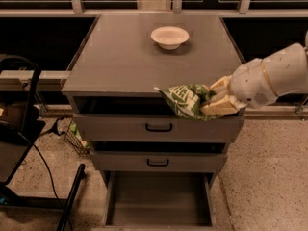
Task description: Place green jalapeno chip bag into bottom drawer
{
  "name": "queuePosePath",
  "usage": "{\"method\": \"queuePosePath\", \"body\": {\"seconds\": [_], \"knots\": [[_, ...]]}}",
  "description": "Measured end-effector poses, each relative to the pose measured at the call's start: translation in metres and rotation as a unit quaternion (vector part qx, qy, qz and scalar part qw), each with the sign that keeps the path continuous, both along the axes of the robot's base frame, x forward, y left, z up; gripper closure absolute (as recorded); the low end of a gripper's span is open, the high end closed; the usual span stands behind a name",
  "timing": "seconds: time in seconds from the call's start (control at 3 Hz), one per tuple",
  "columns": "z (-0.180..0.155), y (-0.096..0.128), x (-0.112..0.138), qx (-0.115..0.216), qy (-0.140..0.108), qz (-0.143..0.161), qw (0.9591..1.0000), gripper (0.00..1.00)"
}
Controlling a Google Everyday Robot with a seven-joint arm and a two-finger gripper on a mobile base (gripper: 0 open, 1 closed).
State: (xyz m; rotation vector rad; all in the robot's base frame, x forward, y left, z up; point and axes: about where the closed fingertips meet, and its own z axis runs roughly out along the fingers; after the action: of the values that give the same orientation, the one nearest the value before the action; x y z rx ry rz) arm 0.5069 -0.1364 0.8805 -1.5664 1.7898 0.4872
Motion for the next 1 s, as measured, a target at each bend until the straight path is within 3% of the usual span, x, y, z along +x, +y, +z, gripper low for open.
{"method": "queuePosePath", "body": {"seconds": [0.33,0.67,1.0], "knots": [[-0.046,-0.001,-0.007,0.005,-0.004,0.004,1.0,1.0],[-0.109,0.003,-0.016,-0.015,0.017,0.015,0.9996,1.0],[-0.109,0.003,-0.016,-0.015,0.017,0.015,0.9996,1.0]]}}
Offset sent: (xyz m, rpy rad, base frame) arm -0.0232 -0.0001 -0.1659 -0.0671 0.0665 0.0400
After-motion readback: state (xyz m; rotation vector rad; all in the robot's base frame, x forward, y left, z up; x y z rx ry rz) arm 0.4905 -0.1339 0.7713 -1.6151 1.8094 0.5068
